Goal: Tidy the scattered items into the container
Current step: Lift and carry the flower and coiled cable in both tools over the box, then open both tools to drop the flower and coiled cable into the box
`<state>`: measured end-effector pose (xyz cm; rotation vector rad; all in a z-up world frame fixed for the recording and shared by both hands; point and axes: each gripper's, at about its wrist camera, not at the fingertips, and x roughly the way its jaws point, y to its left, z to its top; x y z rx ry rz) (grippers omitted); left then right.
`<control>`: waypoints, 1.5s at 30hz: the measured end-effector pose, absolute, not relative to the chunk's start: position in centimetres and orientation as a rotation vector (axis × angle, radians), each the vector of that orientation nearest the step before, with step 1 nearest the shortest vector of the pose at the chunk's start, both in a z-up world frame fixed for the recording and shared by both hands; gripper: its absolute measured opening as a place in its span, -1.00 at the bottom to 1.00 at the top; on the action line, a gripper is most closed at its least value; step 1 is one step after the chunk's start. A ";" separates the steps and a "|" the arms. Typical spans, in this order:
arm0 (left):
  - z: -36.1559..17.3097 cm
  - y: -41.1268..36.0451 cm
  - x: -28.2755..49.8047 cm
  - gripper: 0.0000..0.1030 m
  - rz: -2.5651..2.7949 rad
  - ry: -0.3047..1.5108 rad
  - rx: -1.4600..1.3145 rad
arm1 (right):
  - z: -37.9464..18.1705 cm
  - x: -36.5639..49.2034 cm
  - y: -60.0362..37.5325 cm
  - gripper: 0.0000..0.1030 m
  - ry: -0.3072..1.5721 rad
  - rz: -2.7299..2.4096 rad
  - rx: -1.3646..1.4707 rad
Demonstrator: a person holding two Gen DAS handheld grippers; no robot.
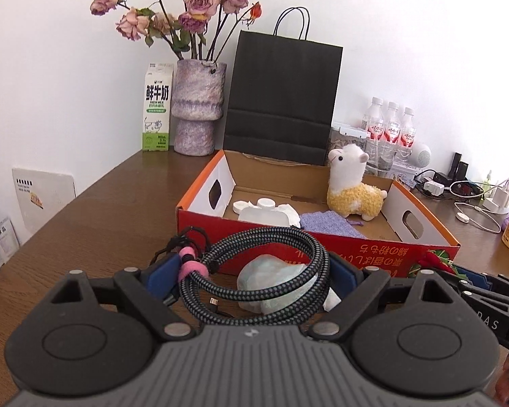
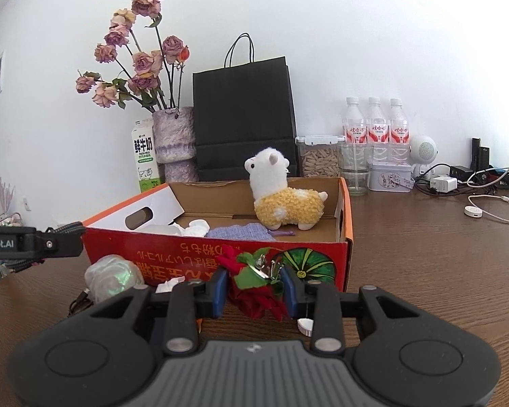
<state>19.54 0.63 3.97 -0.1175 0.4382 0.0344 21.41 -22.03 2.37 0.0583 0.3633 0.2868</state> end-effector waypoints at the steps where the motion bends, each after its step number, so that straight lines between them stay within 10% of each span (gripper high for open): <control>1: 4.2 0.6 19.3 0.76 0.034 0.424 -0.113 | 2.4 21.3 -21.9 -0.38 0.357 0.283 0.052; 45: 4.6 -3.2 31.6 0.77 -0.055 0.220 -0.054 | 4.6 33.9 -20.2 -0.36 0.377 0.232 0.097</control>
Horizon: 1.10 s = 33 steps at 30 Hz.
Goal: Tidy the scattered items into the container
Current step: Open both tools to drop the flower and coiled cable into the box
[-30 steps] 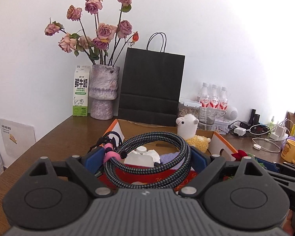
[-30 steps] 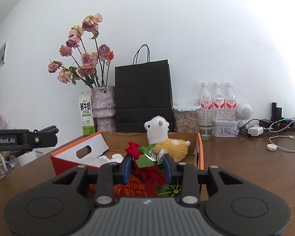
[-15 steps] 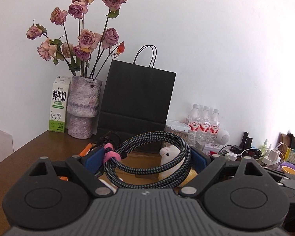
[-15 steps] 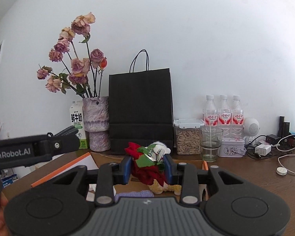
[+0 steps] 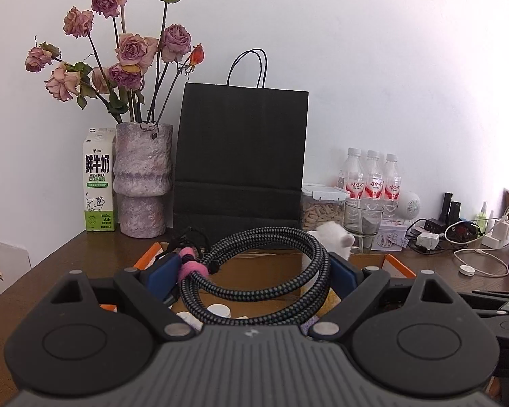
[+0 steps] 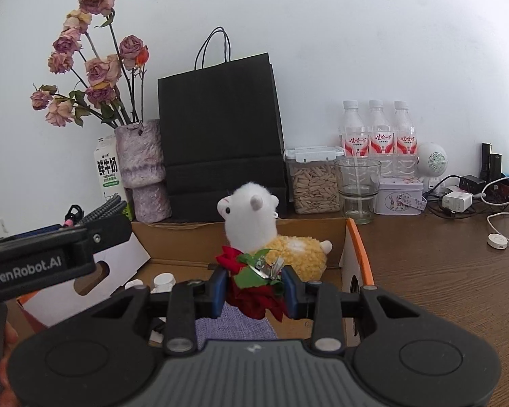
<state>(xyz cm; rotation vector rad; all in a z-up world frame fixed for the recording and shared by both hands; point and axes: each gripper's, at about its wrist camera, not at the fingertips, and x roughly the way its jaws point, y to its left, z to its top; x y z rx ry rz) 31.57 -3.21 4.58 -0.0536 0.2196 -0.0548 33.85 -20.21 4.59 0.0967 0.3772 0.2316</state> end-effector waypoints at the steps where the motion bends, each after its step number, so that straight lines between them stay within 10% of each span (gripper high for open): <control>1: 4.4 -3.3 31.5 0.77 -0.054 0.223 -0.048 | 4.5 33.7 -20.2 -0.33 0.381 0.232 0.093; 11: 3.7 -3.0 31.6 0.79 -0.057 0.257 -0.046 | 4.3 33.3 -19.8 -0.25 0.386 0.235 0.059; 16: 3.9 -3.2 30.6 1.00 -0.018 0.210 -0.022 | 4.6 32.4 -19.6 1.00 0.348 0.244 0.044; 33: 4.1 -2.1 29.6 1.00 0.029 0.196 -0.083 | 5.2 30.1 -18.9 1.00 0.320 0.250 0.012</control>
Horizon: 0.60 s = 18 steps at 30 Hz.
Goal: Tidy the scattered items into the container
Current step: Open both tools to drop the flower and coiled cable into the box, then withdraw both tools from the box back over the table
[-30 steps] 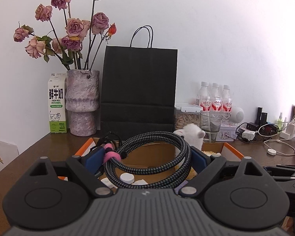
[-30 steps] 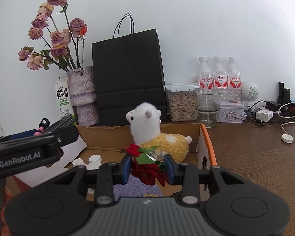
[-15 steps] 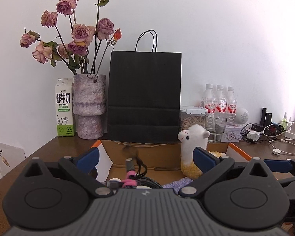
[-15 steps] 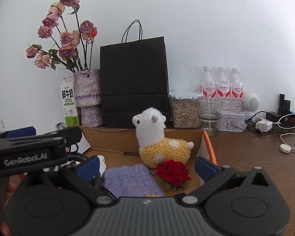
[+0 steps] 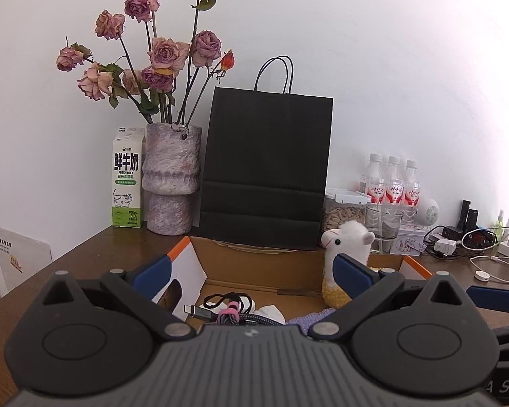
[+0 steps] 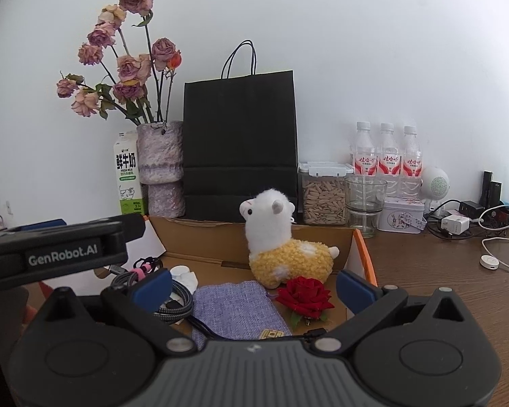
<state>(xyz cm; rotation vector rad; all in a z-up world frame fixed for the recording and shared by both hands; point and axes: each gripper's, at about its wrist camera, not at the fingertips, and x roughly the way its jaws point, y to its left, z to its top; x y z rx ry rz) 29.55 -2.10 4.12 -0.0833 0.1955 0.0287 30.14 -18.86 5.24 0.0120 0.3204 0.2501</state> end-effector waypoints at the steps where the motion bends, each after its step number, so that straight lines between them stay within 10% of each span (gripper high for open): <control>1: 4.1 -2.1 29.5 1.00 0.028 0.195 -0.083 | 5.2 30.0 -18.9 1.00 0.318 0.250 0.010; 18: 4.1 -1.5 27.7 1.00 0.026 0.155 -0.099 | 4.9 27.8 -17.9 1.00 0.271 0.261 -0.053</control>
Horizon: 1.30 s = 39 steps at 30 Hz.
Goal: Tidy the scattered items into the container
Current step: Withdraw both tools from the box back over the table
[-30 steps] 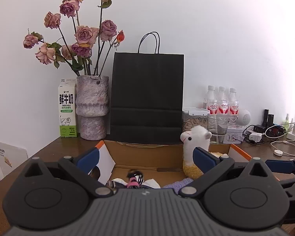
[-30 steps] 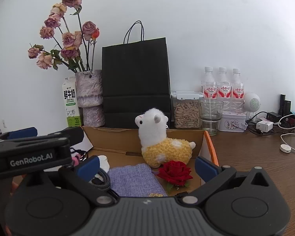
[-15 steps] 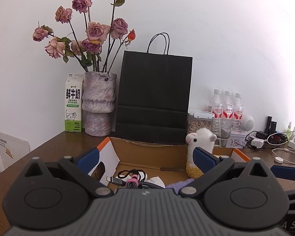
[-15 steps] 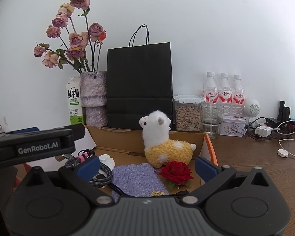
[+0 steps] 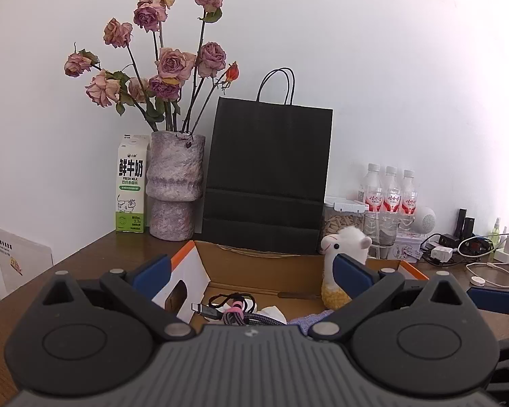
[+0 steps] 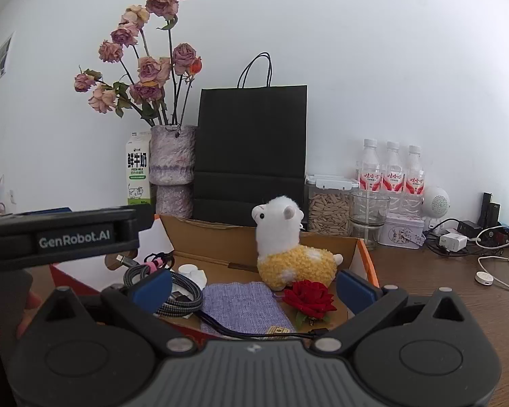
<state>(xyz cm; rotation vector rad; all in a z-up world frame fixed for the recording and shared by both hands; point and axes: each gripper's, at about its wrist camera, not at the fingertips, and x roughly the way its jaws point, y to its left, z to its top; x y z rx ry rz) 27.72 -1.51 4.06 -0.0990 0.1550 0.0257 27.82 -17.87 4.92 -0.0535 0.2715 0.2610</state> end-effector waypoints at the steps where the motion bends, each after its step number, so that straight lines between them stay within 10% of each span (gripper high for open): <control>1: 4.0 -1.4 27.6 1.00 0.026 0.154 -0.102 | 4.8 27.7 -17.9 1.00 0.272 0.263 -0.056; 39: 1.9 0.7 18.6 1.00 0.085 0.225 -0.118 | 2.4 20.6 -21.5 1.00 0.353 0.245 -0.068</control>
